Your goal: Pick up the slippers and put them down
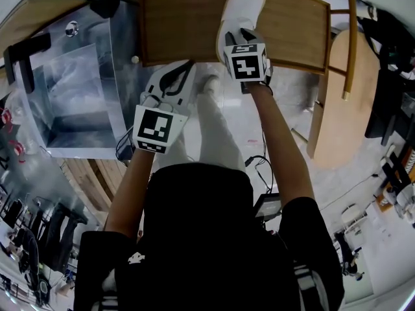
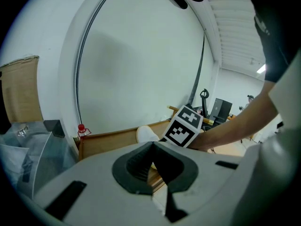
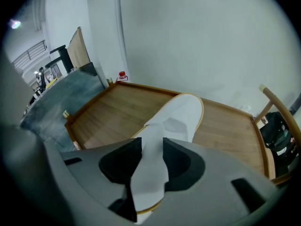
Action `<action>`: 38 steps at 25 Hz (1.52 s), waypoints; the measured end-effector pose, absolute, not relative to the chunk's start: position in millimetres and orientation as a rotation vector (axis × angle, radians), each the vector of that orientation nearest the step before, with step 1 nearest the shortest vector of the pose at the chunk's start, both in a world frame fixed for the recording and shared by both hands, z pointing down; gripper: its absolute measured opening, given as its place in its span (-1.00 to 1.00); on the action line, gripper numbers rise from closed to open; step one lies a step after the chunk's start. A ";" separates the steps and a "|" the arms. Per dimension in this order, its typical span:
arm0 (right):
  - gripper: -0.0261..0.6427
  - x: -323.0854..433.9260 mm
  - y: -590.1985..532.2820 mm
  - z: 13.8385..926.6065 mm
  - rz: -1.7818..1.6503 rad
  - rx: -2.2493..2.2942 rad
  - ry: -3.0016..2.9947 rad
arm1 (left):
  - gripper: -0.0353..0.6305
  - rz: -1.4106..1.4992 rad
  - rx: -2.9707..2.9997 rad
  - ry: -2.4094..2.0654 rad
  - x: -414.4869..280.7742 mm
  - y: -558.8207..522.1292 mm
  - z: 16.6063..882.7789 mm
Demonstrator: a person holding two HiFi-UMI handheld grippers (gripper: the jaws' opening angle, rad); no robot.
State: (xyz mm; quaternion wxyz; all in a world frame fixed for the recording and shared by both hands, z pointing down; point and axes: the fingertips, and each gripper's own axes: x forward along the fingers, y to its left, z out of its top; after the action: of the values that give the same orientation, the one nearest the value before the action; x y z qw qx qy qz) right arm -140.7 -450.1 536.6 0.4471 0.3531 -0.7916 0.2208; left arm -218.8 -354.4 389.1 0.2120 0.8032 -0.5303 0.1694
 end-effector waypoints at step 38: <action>-0.90 -115.4 -449.1 472.3 0.534 1.044 -2.001 | -0.88 0.393 2.282 -1.410 -218.0 -354.1 362.5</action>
State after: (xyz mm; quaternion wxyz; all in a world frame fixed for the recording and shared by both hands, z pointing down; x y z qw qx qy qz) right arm -115.4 -449.1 472.3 0.3998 0.4127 -0.7908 0.2111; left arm -218.0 -354.1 362.5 0.2136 0.8223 -0.5080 0.1417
